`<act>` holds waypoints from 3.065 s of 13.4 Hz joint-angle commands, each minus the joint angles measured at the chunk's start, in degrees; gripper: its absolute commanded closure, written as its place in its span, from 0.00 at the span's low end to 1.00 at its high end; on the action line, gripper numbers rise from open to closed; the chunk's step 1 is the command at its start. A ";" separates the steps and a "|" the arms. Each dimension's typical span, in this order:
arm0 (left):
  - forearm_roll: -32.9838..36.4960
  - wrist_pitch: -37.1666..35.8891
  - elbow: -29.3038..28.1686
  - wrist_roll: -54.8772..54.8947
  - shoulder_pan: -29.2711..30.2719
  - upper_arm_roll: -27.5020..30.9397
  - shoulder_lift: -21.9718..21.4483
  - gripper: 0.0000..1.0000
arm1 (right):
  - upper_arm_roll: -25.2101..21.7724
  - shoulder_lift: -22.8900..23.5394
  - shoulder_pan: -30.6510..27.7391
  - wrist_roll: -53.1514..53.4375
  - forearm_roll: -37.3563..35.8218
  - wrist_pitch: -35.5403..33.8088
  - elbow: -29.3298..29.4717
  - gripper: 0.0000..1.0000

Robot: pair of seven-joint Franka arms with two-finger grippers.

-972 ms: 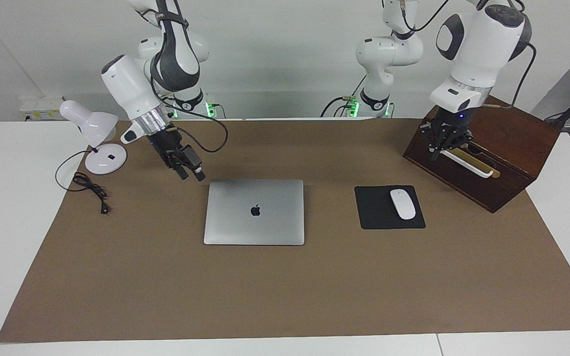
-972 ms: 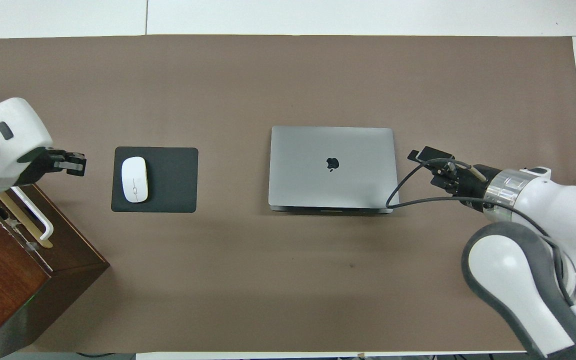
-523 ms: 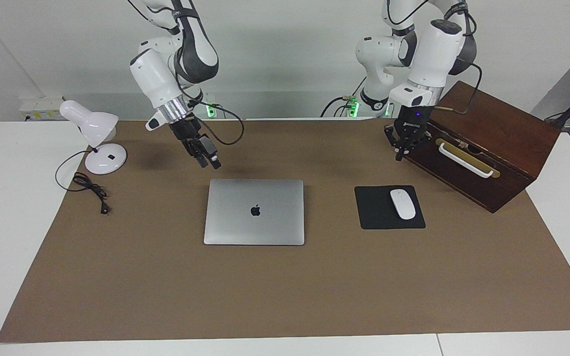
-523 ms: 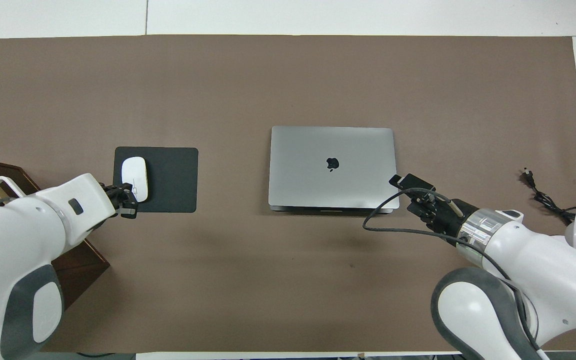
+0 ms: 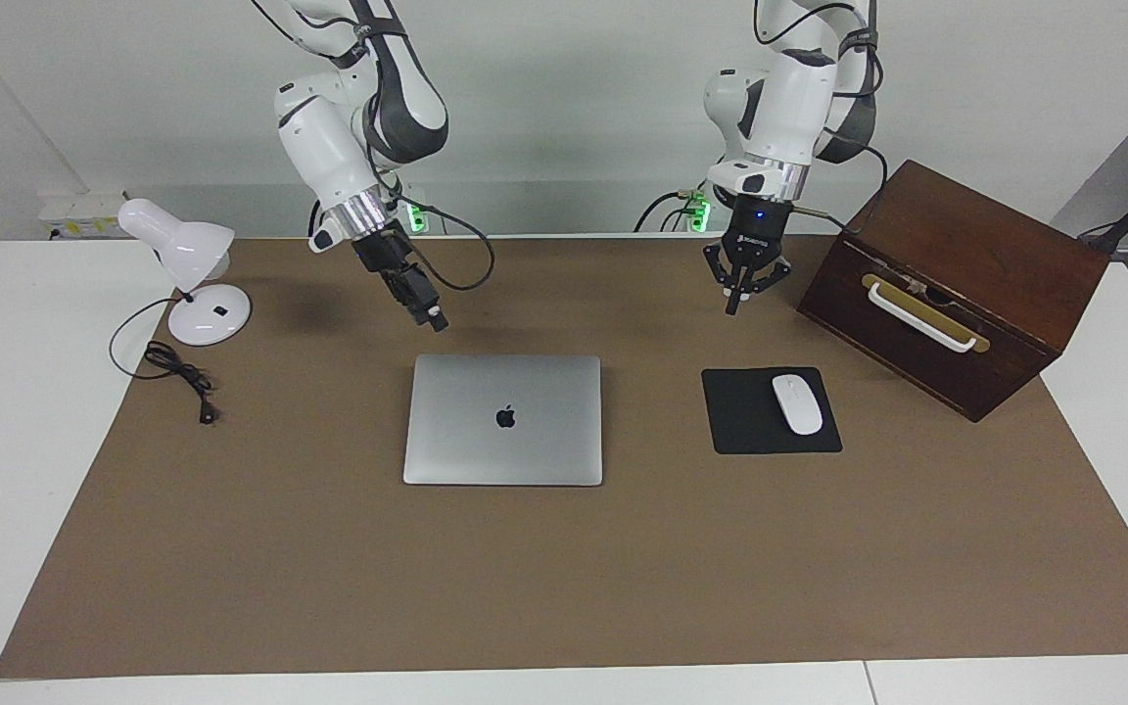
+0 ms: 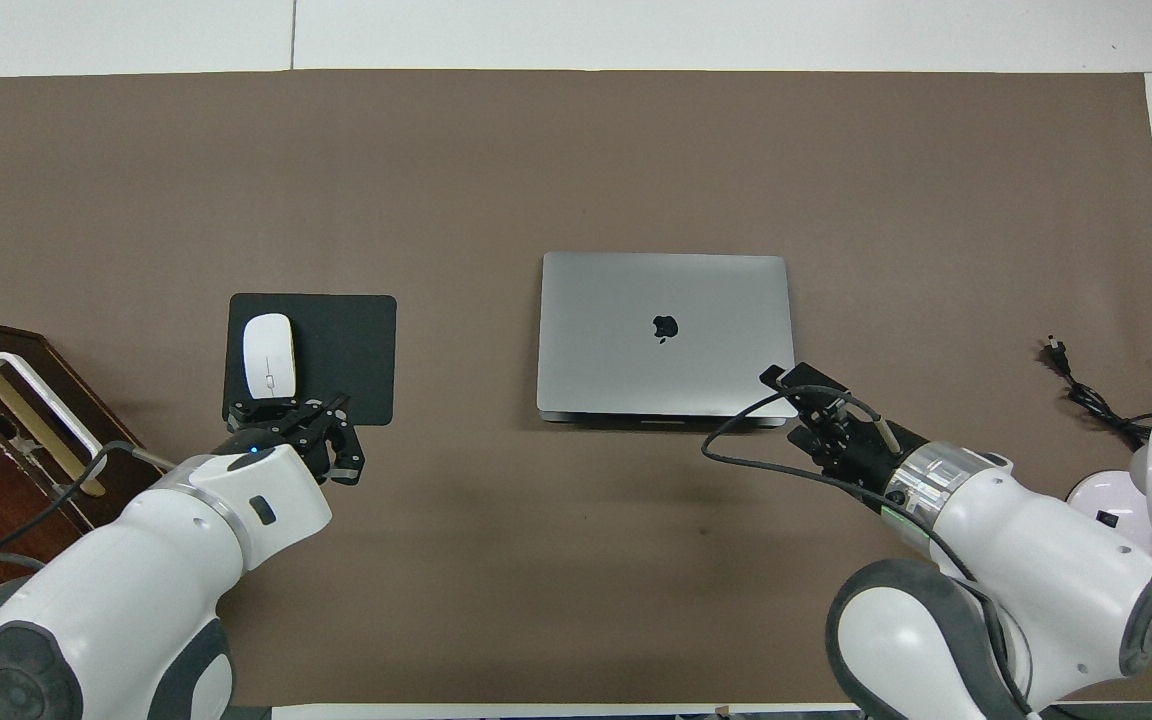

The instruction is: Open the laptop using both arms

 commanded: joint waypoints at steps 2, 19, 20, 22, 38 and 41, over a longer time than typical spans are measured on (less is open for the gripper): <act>-0.81 11.63 -4.80 -0.39 -4.91 0.74 2.27 1.00 | 0.17 4.12 4.02 0.66 4.37 4.57 0.02 0.00; -0.72 41.55 2.74 -10.41 -17.67 0.74 34.27 1.00 | 0.17 14.59 5.62 -0.13 5.08 6.69 6.35 0.00; -0.72 41.55 3.10 -10.41 -17.67 0.74 34.80 1.00 | 0.17 15.20 5.44 -0.30 5.08 6.69 7.05 0.00; -0.72 41.55 4.41 -10.41 -17.58 0.83 36.03 1.00 | 0.17 16.17 5.44 -0.48 5.08 6.77 7.84 0.00; 0.51 41.55 10.04 -8.84 -18.37 1.09 42.54 1.00 | 0.08 19.25 4.74 -1.01 5.08 7.30 11.80 0.00; 0.51 41.55 10.04 -5.25 -18.03 1.18 42.89 1.00 | 0.08 20.04 4.21 -1.09 5.08 7.30 13.64 0.00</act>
